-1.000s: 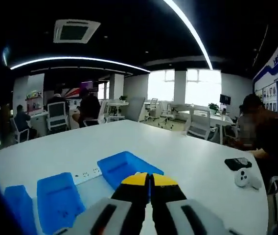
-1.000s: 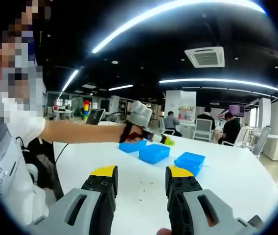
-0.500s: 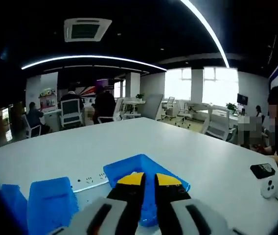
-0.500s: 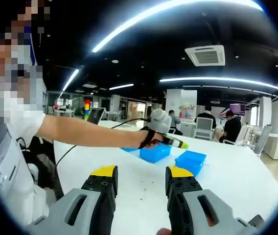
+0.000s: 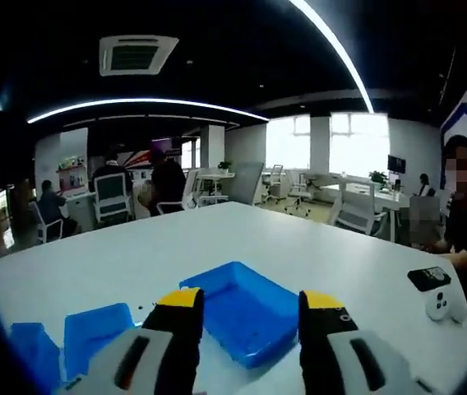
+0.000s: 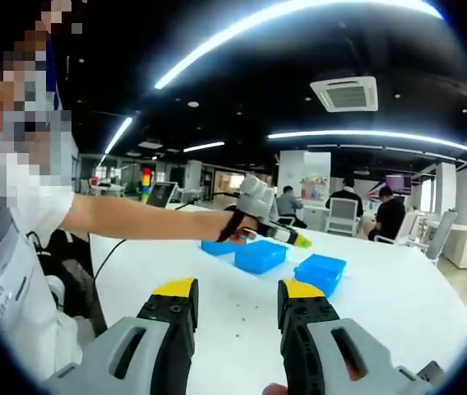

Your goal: Pick up the resistors one by one and place each resistor into its matching bin, sorting the parts by color and model until every resistor is separated into the correct bin for its type

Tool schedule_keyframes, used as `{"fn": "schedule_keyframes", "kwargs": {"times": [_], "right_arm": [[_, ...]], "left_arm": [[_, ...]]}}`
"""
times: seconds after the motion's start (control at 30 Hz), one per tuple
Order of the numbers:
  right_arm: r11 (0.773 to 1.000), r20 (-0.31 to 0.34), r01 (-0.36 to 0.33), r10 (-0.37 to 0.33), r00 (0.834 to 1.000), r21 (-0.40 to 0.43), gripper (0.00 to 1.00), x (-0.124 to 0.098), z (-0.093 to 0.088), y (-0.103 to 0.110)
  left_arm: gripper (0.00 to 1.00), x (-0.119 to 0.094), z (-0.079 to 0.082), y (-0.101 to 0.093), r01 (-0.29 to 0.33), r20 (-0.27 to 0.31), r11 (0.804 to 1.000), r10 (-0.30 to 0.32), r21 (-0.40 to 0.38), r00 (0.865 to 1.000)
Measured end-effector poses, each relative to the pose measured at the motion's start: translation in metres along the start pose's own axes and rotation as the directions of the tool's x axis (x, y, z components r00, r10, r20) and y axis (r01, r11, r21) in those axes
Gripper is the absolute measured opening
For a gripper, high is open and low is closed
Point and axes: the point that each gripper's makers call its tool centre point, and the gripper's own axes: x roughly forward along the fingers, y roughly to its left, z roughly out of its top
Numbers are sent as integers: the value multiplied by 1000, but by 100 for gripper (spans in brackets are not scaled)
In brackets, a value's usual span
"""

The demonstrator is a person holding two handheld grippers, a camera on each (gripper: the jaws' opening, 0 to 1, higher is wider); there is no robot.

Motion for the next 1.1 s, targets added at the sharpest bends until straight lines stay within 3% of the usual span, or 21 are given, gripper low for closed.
{"fn": "schedule_keyframes", "kwargs": {"times": [0.2,0.37,0.4,0.67,0.9,1.1], "right_arm": [[1000,-1,1,-1,1000,1,40,1,-1,1],[1000,-1,3,-3,1000,1,40,0,0,-2],[1000,0,4,-4,1000,1,40,0,1,-2],[1000,-6,1,-1,1000,7,40,3,-2,-4],[1000,-5,1,-1,1000,10,41,3,-1,-5],[1000,-3,7,-7,1000,10,41,1,0,-7]], "left_arm": [[47,-60,1,-5,53,55,999,-53,-10,997],[47,-117,-10,-8,87,99,996,-85,-17,991],[47,-139,-14,-6,95,118,995,-92,-16,989],[45,-238,-38,1,86,206,996,-80,-19,975],[47,-280,-64,-10,85,209,996,-80,-13,975],[46,-285,-75,-27,128,174,992,-127,9,976]]}}
